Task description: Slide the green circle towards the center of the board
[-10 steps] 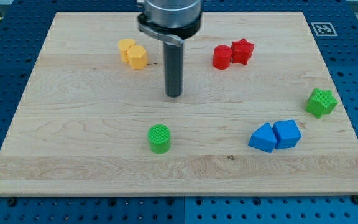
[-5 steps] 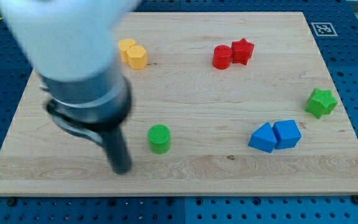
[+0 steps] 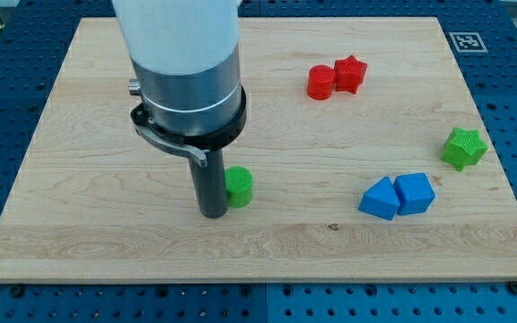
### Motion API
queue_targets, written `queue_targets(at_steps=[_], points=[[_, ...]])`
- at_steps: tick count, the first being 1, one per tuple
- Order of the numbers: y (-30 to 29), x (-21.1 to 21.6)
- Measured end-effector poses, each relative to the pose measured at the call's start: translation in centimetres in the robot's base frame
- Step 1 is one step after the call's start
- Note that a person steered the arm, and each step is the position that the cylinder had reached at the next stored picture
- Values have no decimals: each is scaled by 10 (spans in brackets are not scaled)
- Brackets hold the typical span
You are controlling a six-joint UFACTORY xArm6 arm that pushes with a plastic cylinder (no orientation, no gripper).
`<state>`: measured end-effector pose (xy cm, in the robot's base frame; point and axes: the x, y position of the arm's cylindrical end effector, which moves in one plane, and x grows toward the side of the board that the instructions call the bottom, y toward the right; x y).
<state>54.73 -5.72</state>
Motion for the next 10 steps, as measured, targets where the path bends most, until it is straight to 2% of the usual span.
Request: queue_targets(at_steps=[2,5,6,7,8,10], points=[[0,-2],[2,-47],[0,-15],[22,-13],[62,-29],[65,-29]])
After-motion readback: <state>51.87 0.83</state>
